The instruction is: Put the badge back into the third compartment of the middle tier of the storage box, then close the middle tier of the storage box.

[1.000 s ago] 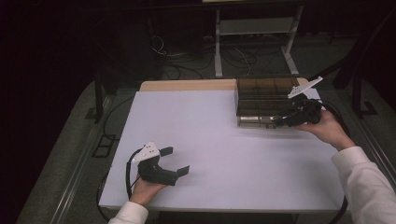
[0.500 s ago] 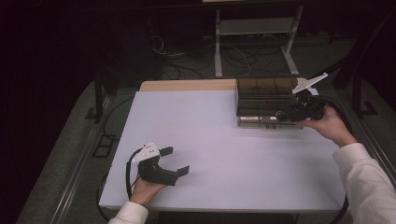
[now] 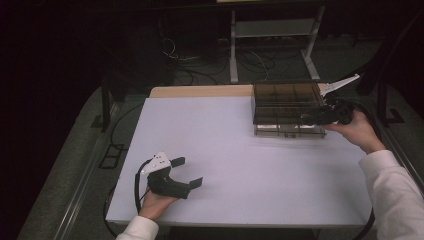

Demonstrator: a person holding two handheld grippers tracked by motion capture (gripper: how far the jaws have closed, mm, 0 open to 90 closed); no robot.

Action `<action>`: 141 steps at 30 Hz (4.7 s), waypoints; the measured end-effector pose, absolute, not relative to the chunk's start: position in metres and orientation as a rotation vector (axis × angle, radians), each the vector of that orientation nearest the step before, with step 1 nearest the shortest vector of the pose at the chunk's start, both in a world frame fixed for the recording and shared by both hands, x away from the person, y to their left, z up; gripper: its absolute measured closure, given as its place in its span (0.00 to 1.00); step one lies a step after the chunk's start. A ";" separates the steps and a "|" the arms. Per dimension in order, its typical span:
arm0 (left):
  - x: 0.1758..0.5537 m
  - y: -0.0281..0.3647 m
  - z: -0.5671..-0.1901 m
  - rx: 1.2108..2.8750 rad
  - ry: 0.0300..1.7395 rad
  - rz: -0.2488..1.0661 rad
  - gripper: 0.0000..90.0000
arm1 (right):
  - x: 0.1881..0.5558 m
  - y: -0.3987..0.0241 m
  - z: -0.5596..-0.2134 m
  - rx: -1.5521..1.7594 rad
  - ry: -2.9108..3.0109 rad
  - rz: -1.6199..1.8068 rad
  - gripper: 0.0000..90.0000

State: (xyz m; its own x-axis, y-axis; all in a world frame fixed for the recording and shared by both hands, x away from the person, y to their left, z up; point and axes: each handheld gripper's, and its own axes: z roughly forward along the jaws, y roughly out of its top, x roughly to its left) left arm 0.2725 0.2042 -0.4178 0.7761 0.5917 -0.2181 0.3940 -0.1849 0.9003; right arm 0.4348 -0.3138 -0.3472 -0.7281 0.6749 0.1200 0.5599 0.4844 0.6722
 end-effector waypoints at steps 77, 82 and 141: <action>0.272 0.204 -0.418 1.812 0.761 0.212 0.00 | 0.435 -0.313 -0.368 1.127 2.544 1.119 0.45; 0.272 0.204 -0.418 1.811 0.762 0.211 0.00 | 0.430 -0.305 -0.364 1.084 2.557 1.130 0.45; 0.272 0.204 -0.418 1.811 0.761 0.209 0.00 | 0.385 -0.241 -0.391 0.768 2.819 1.088 0.53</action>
